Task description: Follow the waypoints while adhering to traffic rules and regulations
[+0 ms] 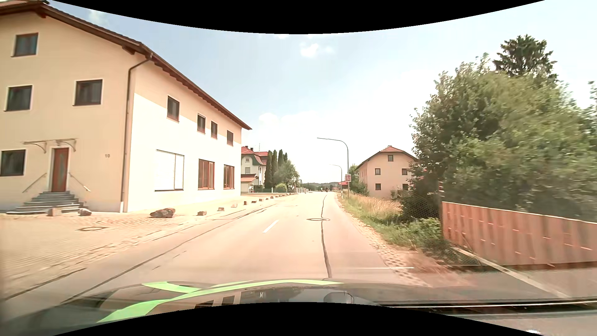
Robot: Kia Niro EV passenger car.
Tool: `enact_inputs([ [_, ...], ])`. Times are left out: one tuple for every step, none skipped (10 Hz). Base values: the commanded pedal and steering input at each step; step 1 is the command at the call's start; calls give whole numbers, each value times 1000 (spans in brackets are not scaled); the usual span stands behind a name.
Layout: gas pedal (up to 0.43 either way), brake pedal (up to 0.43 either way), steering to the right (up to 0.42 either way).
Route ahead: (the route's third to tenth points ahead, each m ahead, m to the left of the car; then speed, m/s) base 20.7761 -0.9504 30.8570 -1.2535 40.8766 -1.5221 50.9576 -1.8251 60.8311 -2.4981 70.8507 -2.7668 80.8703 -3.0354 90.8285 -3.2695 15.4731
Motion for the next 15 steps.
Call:
enact_inputs([
  [268, 0, 0],
  [268, 0, 0],
  [228, 0, 2],
  [177, 0, 6],
  [177, 0, 7],
  [130, 0, 7],
  [98, 0, 7],
  [79, 0, 6],
  [87, 0, 6],
  [87, 0, 6],
  [138, 0, 8],
  [138, 0, 8],
  [138, 0, 8],
  [138, 0, 8],
  [138, 0, 9],
])
